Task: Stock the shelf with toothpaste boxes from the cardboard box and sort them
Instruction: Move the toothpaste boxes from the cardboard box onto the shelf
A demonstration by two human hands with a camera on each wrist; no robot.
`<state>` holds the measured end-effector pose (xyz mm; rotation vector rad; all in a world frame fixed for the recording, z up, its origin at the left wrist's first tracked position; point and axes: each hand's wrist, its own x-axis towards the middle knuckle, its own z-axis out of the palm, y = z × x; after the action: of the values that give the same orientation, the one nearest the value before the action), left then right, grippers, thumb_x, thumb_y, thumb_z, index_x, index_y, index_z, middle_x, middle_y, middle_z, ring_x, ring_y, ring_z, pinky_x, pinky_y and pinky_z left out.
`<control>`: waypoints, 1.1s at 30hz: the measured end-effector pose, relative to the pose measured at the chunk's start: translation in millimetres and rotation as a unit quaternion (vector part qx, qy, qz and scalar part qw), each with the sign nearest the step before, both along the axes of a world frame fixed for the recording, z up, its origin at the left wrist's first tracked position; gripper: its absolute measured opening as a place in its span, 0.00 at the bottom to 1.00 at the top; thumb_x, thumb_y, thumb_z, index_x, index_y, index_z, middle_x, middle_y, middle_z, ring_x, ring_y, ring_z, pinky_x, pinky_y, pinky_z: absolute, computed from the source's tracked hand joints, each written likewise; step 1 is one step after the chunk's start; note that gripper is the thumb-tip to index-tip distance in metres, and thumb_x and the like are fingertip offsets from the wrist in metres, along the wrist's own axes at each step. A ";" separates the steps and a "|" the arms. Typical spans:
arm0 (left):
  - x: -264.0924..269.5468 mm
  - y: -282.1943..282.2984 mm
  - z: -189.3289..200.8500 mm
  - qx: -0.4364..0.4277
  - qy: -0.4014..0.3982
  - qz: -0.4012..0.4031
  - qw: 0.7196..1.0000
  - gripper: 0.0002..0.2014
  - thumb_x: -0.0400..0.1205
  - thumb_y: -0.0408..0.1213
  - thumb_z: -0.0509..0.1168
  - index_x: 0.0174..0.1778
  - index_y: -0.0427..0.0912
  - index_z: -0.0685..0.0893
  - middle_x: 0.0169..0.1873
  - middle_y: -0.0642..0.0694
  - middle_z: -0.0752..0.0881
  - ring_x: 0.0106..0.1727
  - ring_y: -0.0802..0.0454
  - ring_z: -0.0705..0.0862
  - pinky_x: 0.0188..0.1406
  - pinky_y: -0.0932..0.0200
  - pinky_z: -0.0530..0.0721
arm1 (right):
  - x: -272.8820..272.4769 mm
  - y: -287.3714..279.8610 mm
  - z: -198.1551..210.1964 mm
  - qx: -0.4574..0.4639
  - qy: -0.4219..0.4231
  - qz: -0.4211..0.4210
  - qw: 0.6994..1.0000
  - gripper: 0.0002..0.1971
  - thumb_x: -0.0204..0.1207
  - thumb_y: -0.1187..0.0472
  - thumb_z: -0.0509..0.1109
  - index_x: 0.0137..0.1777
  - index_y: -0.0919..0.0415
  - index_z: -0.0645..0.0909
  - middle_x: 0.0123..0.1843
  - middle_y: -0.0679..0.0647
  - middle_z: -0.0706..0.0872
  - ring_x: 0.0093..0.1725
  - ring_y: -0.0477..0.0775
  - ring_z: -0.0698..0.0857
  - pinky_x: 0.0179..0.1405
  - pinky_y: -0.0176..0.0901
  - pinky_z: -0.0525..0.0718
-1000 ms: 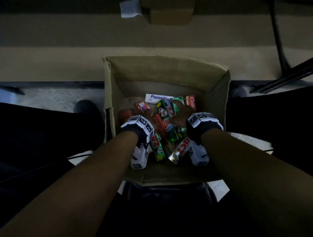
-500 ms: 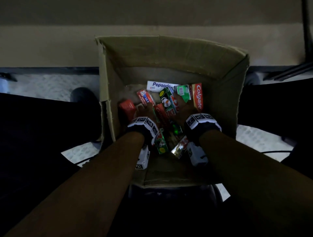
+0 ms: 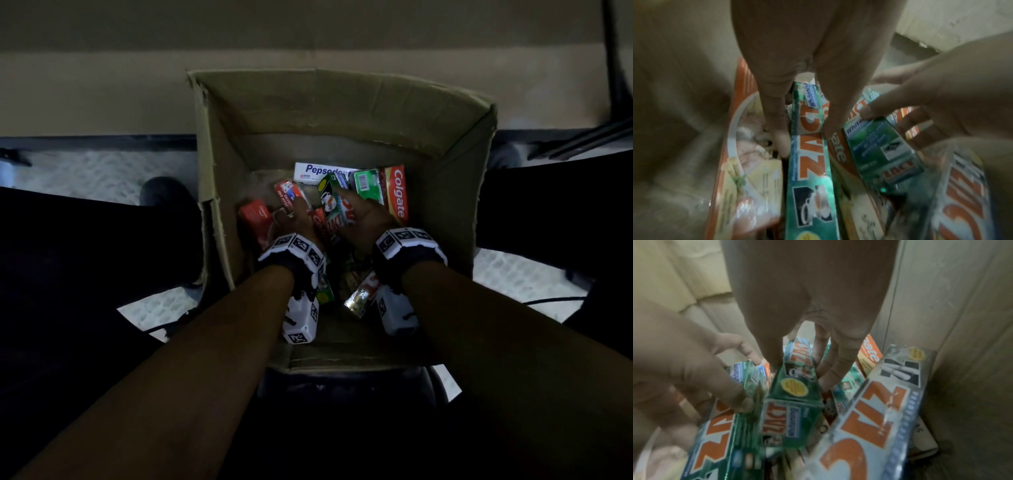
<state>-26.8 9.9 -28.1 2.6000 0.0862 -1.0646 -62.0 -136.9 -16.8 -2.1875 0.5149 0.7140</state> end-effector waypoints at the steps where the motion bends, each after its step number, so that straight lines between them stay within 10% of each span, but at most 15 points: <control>1: 0.6 1.9 0.2 -0.007 -0.006 -0.001 1.000 0.45 0.78 0.39 0.73 0.86 0.43 0.52 0.82 0.29 0.56 0.80 0.28 0.63 0.79 0.37 0.66 | -0.2 -1.0 -0.2 0.010 -0.006 -0.002 1.000 0.38 0.74 0.50 0.71 0.79 0.25 0.57 0.77 0.51 0.77 0.73 0.58 0.79 0.76 0.54 0.76; 4: 4.2 9.4 7.4 -0.028 -0.054 -0.044 0.997 0.45 0.80 0.48 0.71 0.87 0.49 0.49 0.85 0.32 0.50 0.84 0.30 0.53 0.84 0.35 0.55 | 0.6 -4.6 1.9 0.038 -0.013 0.004 0.999 0.40 0.75 0.61 0.75 0.82 0.33 0.63 0.79 0.47 0.77 0.75 0.54 0.79 0.76 0.47 0.76; 9: 19.4 18.1 26.5 -0.119 -0.039 -0.059 0.990 0.44 0.69 0.42 0.77 0.79 0.56 0.61 0.70 0.36 0.75 0.69 0.36 0.78 0.69 0.41 0.78 | 1.1 -5.1 16.3 0.052 -0.035 0.032 0.998 0.40 0.75 0.61 0.78 0.82 0.36 0.65 0.82 0.50 0.73 0.76 0.58 0.78 0.71 0.50 0.81; 13: 31.6 22.6 45.1 -0.153 -0.018 -0.071 0.986 0.41 0.74 0.35 0.76 0.80 0.54 0.64 0.69 0.41 0.78 0.67 0.41 0.80 0.56 0.60 0.75 | -0.8 -9.2 35.1 0.027 -0.054 0.035 0.998 0.33 0.76 0.58 0.78 0.78 0.36 0.72 0.82 0.47 0.71 0.76 0.55 0.77 0.70 0.46 0.81; 18: 31.7 20.4 67.3 -0.227 -0.057 -0.055 0.971 0.47 0.68 0.35 0.82 0.82 0.47 0.66 0.69 0.43 0.82 0.68 0.45 0.81 0.66 0.57 0.78 | -2.1 -13.9 64.2 0.002 -0.077 0.042 0.996 0.24 0.74 0.53 0.79 0.69 0.34 0.80 0.79 0.47 0.76 0.69 0.54 0.83 0.60 0.40 0.83; 25: 23.6 18.5 105.4 -0.234 -0.133 -0.030 0.963 0.27 0.66 0.35 0.81 0.58 0.51 0.79 0.49 0.44 0.90 0.48 0.45 0.89 0.48 0.54 0.87 | -2.3 -11.5 108.8 -0.025 -0.153 0.023 0.988 0.21 0.72 0.52 0.80 0.63 0.36 0.83 0.66 0.47 0.87 0.59 0.50 0.87 0.61 0.43 0.85; 33: 39.7 21.1 166.1 -0.262 -0.148 -0.052 0.952 0.29 0.70 0.28 0.78 0.60 0.56 0.77 0.48 0.47 0.87 0.31 0.52 0.86 0.17 0.66 0.76 | -2.7 -11.4 164.6 -0.003 -0.193 0.031 0.981 0.20 0.74 0.51 0.79 0.65 0.36 0.82 0.70 0.47 0.82 0.60 0.49 0.84 0.62 0.47 0.84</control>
<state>12.9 31.0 138.0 2.2522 -0.3607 -0.6063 -64.6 -148.4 147.9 -2.2795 0.2490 0.3031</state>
